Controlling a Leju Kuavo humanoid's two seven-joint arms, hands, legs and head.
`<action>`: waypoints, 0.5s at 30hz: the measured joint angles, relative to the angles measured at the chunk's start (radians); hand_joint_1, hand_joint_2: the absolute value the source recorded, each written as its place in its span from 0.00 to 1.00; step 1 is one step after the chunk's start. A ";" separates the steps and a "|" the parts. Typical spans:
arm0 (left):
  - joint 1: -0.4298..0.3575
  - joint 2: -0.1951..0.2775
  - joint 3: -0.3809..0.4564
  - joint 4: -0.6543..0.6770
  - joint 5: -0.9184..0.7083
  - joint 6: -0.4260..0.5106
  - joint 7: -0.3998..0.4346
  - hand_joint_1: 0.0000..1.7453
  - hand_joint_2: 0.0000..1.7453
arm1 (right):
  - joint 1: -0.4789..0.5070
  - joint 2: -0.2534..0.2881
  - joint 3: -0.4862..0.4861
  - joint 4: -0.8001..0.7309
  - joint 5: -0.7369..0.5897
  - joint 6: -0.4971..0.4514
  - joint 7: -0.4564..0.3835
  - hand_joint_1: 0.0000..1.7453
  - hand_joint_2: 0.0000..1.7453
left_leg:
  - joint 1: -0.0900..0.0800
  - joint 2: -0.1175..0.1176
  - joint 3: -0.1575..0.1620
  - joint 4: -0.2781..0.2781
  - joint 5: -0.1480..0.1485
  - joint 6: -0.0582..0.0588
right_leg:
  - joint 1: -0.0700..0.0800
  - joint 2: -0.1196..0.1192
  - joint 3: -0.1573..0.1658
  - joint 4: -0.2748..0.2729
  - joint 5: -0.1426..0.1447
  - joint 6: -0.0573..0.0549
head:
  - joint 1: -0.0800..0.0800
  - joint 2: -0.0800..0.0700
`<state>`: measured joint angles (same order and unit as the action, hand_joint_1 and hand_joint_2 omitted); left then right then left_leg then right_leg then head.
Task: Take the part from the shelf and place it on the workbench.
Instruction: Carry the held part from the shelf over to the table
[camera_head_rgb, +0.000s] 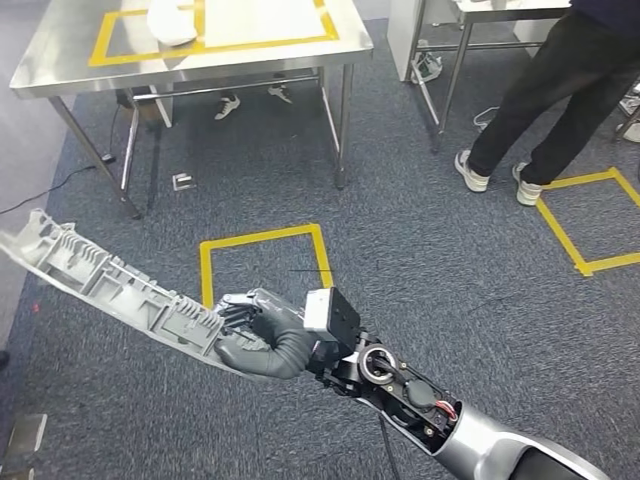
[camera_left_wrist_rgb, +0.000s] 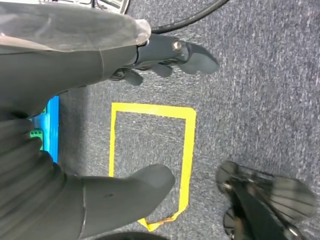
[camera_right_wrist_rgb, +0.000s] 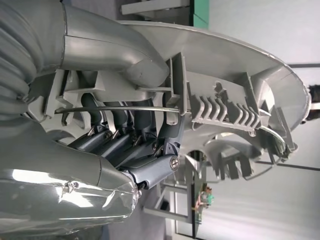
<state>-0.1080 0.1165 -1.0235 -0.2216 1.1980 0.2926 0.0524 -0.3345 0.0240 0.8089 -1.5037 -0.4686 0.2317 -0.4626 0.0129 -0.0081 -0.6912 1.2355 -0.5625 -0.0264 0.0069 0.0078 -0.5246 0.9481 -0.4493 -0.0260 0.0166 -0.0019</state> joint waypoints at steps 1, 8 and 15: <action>0.001 0.000 0.000 0.000 0.000 0.000 0.000 0.00 1.00 | 0.000 0.000 0.000 0.001 0.000 0.000 0.000 1.00 1.00 | 0.001 0.000 -0.001 -0.032 0.028 0.000 | 0.000 0.002 0.011 0.000 -0.009 0.001 | -0.002 0.000; 0.002 0.002 0.000 0.000 0.000 0.000 0.000 0.00 1.00 | -0.001 0.000 0.000 0.001 0.000 0.000 -0.001 1.00 1.00 | -0.005 0.001 0.072 -0.276 0.171 0.032 | 0.004 0.004 0.060 0.008 -0.064 0.031 | -0.007 0.000; 0.001 0.004 0.000 0.000 -0.008 0.000 0.000 0.00 1.00 | 0.001 0.000 0.000 0.001 0.000 0.000 -0.001 1.00 1.00 | -0.004 -0.001 0.128 -0.281 0.132 0.053 | -0.007 0.000 -0.135 0.321 -0.169 0.056 | 0.016 0.000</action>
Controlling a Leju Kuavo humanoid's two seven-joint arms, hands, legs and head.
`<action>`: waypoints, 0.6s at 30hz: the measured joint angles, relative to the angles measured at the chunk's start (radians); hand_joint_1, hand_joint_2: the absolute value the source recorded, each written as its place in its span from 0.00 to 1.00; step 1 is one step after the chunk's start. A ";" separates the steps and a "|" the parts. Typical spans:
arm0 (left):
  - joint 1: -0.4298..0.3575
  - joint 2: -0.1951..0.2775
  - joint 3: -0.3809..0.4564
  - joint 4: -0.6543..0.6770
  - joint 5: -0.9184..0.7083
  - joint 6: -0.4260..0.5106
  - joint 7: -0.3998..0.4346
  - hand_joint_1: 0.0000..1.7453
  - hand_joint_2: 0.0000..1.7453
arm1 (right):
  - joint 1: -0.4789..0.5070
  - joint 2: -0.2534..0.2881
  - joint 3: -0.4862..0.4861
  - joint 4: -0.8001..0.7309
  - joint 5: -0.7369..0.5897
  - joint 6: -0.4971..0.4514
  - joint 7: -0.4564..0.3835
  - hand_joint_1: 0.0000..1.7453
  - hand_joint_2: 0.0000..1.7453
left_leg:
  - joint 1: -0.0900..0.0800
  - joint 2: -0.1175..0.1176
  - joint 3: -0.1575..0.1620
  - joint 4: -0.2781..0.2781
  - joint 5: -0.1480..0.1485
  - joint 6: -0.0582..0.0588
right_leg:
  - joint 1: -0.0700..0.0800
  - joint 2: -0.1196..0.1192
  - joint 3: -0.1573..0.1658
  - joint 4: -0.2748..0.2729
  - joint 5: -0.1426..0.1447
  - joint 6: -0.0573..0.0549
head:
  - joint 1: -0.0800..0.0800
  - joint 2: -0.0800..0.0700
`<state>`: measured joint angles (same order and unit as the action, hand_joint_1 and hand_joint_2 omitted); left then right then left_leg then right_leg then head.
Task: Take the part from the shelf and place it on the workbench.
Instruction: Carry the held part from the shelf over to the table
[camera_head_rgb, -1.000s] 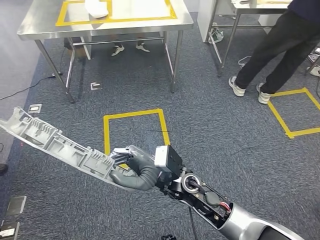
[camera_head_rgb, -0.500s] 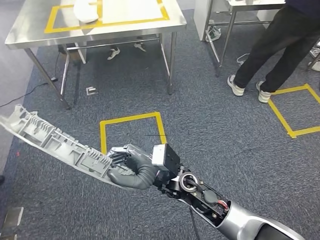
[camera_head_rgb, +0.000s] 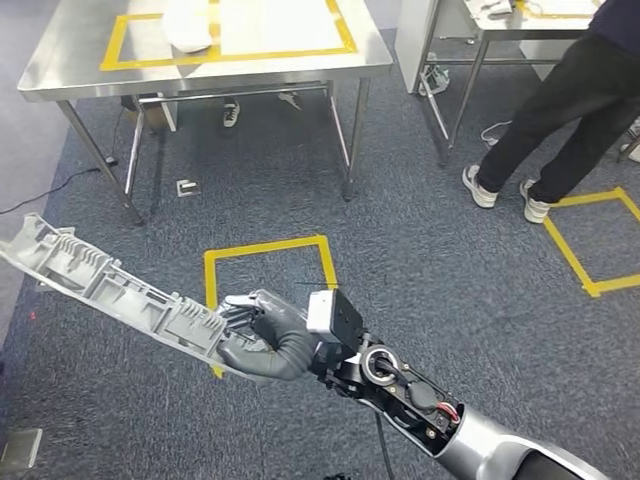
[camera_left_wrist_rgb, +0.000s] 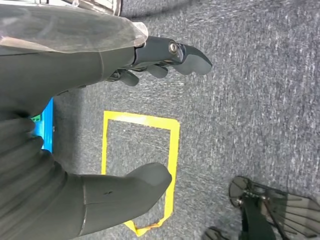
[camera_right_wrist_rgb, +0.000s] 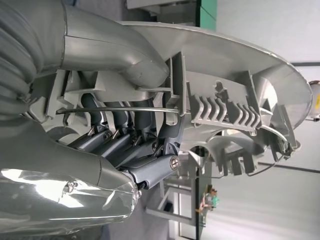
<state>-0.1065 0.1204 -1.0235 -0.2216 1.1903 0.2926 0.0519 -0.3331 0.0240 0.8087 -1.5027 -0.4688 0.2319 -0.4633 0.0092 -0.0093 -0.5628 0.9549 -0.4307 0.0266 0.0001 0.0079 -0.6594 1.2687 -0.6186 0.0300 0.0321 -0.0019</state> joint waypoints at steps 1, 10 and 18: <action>0.001 0.000 0.000 0.000 0.000 0.000 0.000 0.00 1.00 | 0.001 0.000 0.000 0.000 0.000 0.000 0.000 1.00 1.00 | 0.000 -0.001 0.013 0.000 -0.009 -0.001 | -0.001 0.000 -0.005 -0.022 0.021 -0.001 | 0.004 0.000; -0.004 -0.004 0.000 0.000 -0.003 -0.001 -0.002 0.00 1.00 | -0.001 0.000 -0.003 -0.003 0.000 0.000 -0.001 1.00 1.00 | -0.003 0.000 0.060 0.020 -0.055 -0.035 | 0.006 0.001 0.093 -0.321 0.205 -0.046 | 0.005 0.000; 0.001 -0.003 0.000 0.000 -0.007 -0.002 -0.004 0.00 1.00 | 0.000 0.000 -0.005 -0.002 0.000 -0.005 -0.001 1.00 1.00 | 0.006 0.003 -0.118 0.162 -0.044 -0.053 | 0.003 0.005 0.170 -0.328 0.148 -0.051 | -0.020 0.000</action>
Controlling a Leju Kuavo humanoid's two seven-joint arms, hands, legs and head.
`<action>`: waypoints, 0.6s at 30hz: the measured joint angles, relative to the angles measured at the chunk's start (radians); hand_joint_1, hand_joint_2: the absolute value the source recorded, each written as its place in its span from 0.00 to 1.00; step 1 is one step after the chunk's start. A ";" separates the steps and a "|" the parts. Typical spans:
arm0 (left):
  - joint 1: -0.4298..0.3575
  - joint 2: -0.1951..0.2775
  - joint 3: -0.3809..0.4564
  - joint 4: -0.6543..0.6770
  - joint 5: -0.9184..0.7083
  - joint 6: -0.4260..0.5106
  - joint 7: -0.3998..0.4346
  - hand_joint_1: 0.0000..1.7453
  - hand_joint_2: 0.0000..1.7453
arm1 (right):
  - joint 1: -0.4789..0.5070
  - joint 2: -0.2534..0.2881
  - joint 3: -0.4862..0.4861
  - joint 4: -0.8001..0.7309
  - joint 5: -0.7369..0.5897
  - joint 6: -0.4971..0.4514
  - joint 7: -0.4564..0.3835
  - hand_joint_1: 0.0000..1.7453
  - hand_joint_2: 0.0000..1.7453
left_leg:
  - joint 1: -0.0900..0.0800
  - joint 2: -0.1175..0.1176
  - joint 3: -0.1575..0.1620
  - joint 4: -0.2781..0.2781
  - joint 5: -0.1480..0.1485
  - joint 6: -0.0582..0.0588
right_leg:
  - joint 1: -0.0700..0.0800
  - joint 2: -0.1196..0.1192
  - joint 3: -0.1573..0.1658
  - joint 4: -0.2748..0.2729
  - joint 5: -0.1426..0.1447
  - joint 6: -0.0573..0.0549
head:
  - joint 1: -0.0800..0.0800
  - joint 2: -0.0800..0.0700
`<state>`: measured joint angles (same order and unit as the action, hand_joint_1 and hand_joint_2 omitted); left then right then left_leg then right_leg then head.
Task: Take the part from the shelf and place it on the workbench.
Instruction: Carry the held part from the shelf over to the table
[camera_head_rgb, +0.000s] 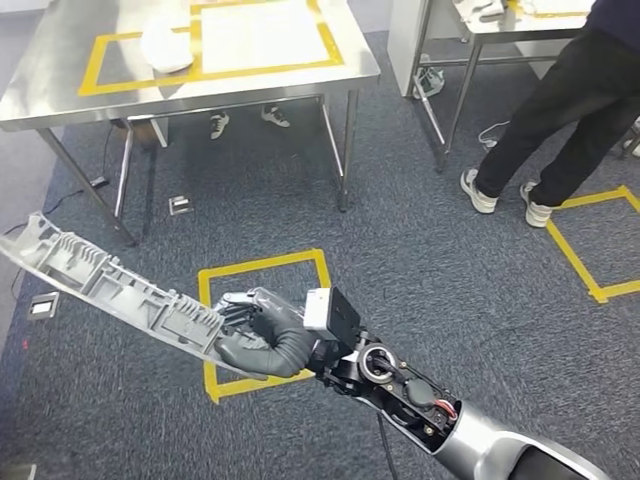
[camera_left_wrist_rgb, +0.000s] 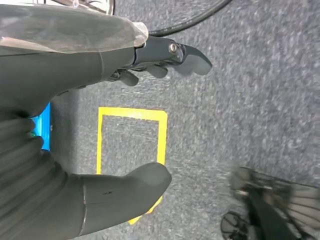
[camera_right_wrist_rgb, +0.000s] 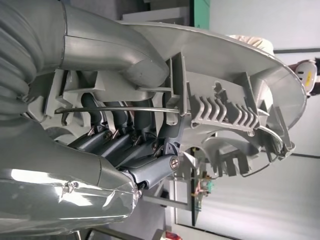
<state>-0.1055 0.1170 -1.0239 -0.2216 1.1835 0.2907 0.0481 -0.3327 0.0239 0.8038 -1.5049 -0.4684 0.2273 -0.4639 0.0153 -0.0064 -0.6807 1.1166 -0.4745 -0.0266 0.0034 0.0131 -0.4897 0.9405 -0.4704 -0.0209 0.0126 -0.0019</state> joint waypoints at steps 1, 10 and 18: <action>0.000 0.000 0.000 0.000 0.000 0.000 0.000 0.00 1.00 | 0.000 0.000 0.000 0.000 0.000 0.000 0.000 1.00 1.00 | 0.000 0.002 0.018 -0.070 0.048 0.001 | 0.001 0.000 0.011 0.003 -0.011 0.004 | -0.003 0.000; 0.000 0.000 0.000 0.000 0.000 0.000 0.000 0.00 1.00 | 0.000 -0.001 -0.002 0.000 0.000 0.000 0.001 1.00 1.00 | -0.003 0.000 0.102 -0.163 0.059 0.053 | -0.001 -0.005 -0.084 0.230 -0.098 0.049 | 0.013 0.000; -0.001 -0.003 0.000 0.000 0.000 -0.007 0.000 0.00 1.00 | 0.004 -0.002 -0.002 0.000 0.001 -0.001 0.002 1.00 1.00 | -0.008 -0.008 0.219 -0.169 -0.034 0.040 | 0.010 -0.006 -0.152 0.059 0.069 0.024 | 0.033 0.000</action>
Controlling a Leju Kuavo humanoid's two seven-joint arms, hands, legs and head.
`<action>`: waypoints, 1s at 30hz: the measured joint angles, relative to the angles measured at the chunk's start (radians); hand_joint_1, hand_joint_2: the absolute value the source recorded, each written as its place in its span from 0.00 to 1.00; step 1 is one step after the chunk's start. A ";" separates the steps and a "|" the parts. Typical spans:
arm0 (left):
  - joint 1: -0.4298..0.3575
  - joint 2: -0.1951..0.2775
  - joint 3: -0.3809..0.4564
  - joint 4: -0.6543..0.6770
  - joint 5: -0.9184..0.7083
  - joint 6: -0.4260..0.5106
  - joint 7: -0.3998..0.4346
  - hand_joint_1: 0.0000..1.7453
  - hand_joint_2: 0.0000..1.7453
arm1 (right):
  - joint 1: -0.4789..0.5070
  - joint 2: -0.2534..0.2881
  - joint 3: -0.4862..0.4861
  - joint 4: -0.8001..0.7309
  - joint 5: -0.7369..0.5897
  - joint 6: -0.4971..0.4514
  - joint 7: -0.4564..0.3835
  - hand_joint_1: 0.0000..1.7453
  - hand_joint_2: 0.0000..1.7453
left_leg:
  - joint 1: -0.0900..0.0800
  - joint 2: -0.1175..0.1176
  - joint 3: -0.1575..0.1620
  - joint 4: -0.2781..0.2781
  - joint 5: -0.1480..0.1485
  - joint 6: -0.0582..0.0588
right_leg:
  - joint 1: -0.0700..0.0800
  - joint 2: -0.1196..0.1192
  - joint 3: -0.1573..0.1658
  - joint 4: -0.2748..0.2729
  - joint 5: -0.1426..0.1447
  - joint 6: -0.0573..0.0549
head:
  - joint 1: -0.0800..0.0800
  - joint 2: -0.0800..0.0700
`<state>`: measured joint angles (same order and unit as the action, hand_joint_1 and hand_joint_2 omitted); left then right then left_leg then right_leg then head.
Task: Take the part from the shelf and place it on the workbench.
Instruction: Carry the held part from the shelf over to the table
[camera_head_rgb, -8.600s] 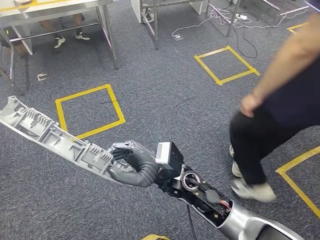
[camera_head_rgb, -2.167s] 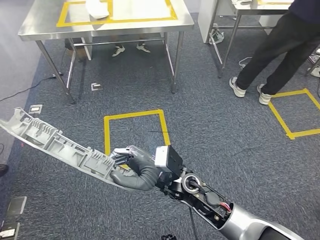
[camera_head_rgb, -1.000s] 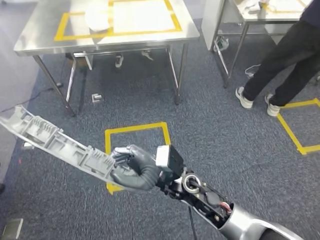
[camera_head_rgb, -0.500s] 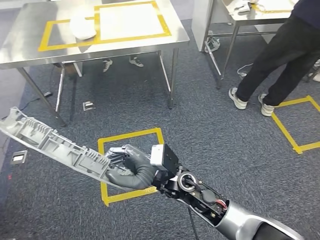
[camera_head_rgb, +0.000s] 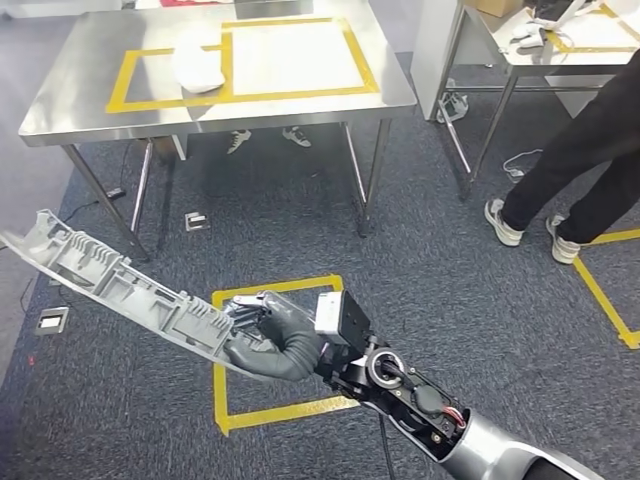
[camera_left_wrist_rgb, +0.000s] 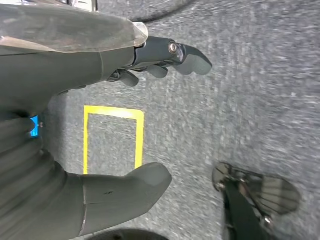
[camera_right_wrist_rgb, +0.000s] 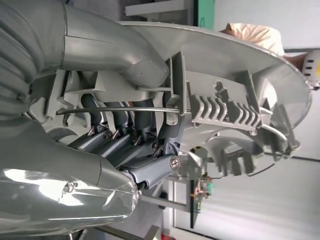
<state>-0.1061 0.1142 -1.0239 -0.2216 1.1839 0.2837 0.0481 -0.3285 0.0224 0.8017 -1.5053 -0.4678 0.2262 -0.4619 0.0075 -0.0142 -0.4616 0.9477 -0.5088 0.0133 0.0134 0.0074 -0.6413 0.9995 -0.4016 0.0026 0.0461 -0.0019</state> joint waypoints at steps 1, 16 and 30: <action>-0.001 -0.001 0.000 0.000 0.000 0.000 0.000 0.00 1.00 | 0.001 0.000 0.000 -0.001 0.001 0.000 0.000 1.00 1.00 | -0.001 -0.001 0.008 0.000 -0.005 -0.005 | 0.002 0.000 0.005 -0.021 0.021 -0.006 | -0.001 0.000; 0.005 0.003 0.000 0.000 0.006 -0.001 0.000 0.00 1.00 | 0.004 -0.001 0.002 -0.009 0.003 -0.007 0.002 1.00 1.00 | -0.001 0.011 -0.197 0.024 0.143 -0.018 | 0.005 0.012 0.206 -0.049 -0.131 -0.019 | -0.040 0.000; 0.002 0.001 0.000 0.000 0.006 -0.002 -0.003 0.00 1.00 | 0.005 -0.001 0.001 -0.010 0.003 -0.015 0.003 1.00 1.00 | 0.001 0.000 -0.013 0.013 0.011 0.009 | -0.002 0.000 -0.016 0.073 -0.089 0.002 | 0.001 0.000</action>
<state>-0.1037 0.1152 -1.0239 -0.2216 1.1902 0.2815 0.0449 -0.3238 0.0213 0.8031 -1.5158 -0.4647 0.2110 -0.4585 0.0087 -0.0140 -0.4749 0.9610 -0.4978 0.0222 0.0116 0.0072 -0.6572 1.0729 -0.4903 0.0042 0.0475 -0.0019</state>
